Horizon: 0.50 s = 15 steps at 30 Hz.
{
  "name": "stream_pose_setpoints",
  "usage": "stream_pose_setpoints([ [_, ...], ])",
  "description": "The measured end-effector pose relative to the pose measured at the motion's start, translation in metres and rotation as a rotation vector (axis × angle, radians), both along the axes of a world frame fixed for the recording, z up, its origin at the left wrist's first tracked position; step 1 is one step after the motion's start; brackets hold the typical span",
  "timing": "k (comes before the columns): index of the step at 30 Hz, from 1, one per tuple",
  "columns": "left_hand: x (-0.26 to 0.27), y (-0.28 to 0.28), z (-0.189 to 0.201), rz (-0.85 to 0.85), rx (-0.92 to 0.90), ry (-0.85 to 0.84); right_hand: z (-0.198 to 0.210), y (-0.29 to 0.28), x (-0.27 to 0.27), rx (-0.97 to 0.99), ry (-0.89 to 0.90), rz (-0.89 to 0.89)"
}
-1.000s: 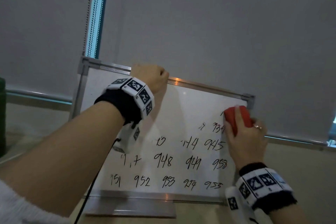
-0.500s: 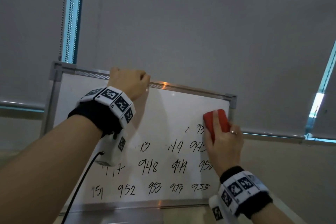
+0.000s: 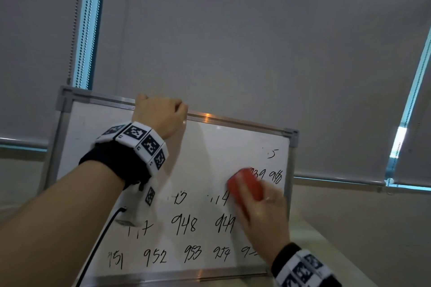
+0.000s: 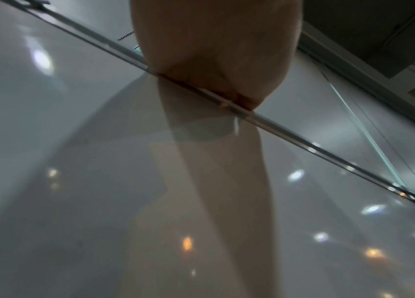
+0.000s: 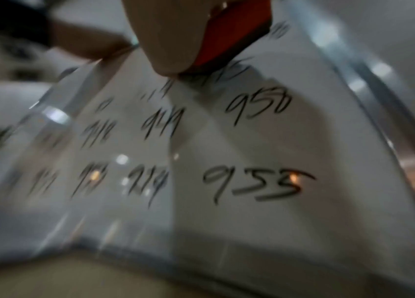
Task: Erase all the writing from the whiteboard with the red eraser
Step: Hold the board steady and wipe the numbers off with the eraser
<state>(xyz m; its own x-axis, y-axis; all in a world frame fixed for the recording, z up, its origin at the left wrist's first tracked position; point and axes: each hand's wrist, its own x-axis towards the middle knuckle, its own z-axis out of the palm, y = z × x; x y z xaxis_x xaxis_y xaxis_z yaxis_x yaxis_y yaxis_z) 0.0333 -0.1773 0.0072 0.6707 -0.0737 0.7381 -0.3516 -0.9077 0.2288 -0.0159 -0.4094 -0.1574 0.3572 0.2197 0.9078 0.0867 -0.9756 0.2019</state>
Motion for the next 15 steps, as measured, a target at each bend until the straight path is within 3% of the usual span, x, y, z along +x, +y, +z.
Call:
stream_pose_setpoints([
  [2, -0.001, 0.001, 0.0, -0.012, -0.007, -0.002, -0.006, -0.001, -0.001, -0.233, 0.031, 0.059],
  [3, -0.003, 0.001, 0.0, -0.017, -0.01, -0.008, 0.001, -0.008, 0.003, -0.234, 0.026, 0.053],
  [7, -0.004, 0.002, 0.001, -0.005, 0.001, -0.032, 0.048, -0.036, 0.008, 0.24, -0.049, -0.108],
  [10, -0.001, 0.0, 0.0, 0.007, 0.001, -0.043, 0.055, -0.032, 0.007, 0.467, 0.069, -0.214],
  [13, 0.001, 0.0, -0.001, 0.006, -0.004, -0.042, 0.022, -0.003, -0.009, 0.153, 0.113, -0.03],
  [15, 0.0, 0.0, -0.001, 0.008, 0.0, -0.047, 0.006, -0.003, -0.013, -0.037, 0.173, -0.021],
])
